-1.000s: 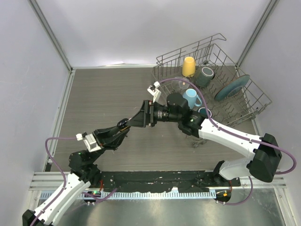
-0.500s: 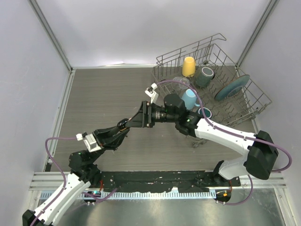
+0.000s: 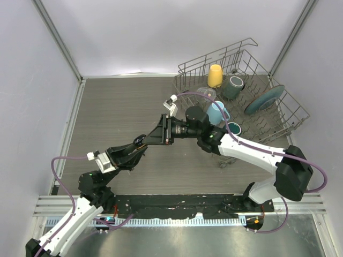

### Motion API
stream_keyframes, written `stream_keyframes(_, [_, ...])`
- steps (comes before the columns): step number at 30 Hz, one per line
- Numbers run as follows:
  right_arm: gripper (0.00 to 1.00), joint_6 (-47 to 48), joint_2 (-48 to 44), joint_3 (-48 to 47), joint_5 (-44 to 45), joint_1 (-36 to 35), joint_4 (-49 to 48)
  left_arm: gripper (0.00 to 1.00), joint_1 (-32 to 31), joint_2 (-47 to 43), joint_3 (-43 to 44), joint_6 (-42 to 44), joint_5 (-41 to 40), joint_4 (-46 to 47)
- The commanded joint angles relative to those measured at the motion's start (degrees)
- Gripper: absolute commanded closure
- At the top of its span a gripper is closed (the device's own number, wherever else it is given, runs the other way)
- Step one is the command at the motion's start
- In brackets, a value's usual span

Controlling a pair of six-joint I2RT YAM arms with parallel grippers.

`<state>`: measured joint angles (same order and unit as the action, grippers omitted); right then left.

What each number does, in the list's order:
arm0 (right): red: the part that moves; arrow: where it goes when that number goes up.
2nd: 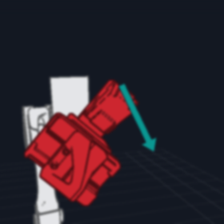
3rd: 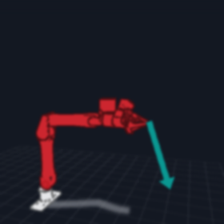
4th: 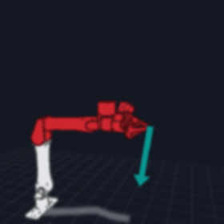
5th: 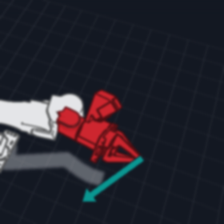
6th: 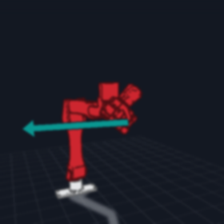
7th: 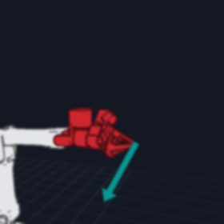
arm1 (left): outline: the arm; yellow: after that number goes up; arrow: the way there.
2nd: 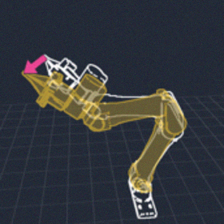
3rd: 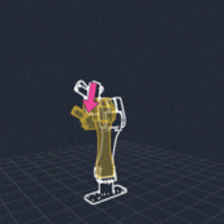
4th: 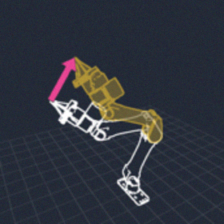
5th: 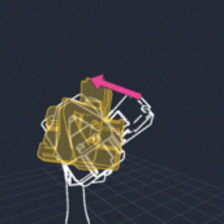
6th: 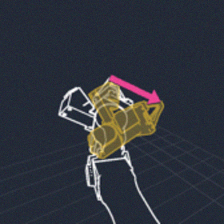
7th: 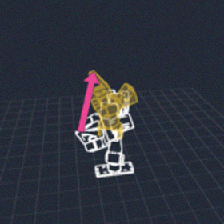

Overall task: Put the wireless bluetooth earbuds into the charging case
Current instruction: Open the charging case.

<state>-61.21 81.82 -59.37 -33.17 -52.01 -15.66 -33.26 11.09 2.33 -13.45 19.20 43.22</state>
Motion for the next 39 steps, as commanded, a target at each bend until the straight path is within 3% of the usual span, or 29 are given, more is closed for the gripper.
stream_keyframes(1, [0.89, -3.21, 0.18, 1.19, -3.39, -0.46, -7.09, 0.93, -0.14, 0.42, -7.34, 0.18, -1.27, 1.69])
stream_keyframes(2, [0.95, -3.65, 0.27, 1.45, -3.48, -0.46, -7.80, 0.91, -0.14, 0.51, -7.25, 0.09, -1.71, 1.60])
stream_keyframes(5, [0.99, -5.58, 0.18, 2.51, -3.31, -0.46, -10.26, 0.82, -0.14, 0.51, -7.34, -0.43, -2.59, 1.51])
stream_keyframes(14, [0.99, -8.22, 0.18, 3.91, -2.43, -0.46, -14.13, 0.53, -0.14, -0.19, -7.34, -1.31, -3.56, 0.64])
stream_keyframes(25, [0.99, -8.66, 0.97, 4.18, -2.43, -0.55, -14.40, 0.55, -0.14, 0.07, -7.34, -1.40, -3.73, 1.25])
stream_keyframes(34, [0.99, -8.23, 1.50, 4.27, -2.08, -0.46, -14.31, 0.81, -0.14, 0.16, -7.34, -1.58, -3.29, 1.60])
stream_keyframes(37, [0.99, -7.52, 1.50, 4.00, -1.64, -0.46, -12.91, 0.77, -0.14, 0.25, -7.25, -1.66, -3.38, 1.86])
stream_keyframes(39, [0.99, -6.73, 1.32, 3.92, -1.29, -0.64, -11.86, 0.66, -0.14, 0.16, -7.25, -1.93, -3.47, 1.87])
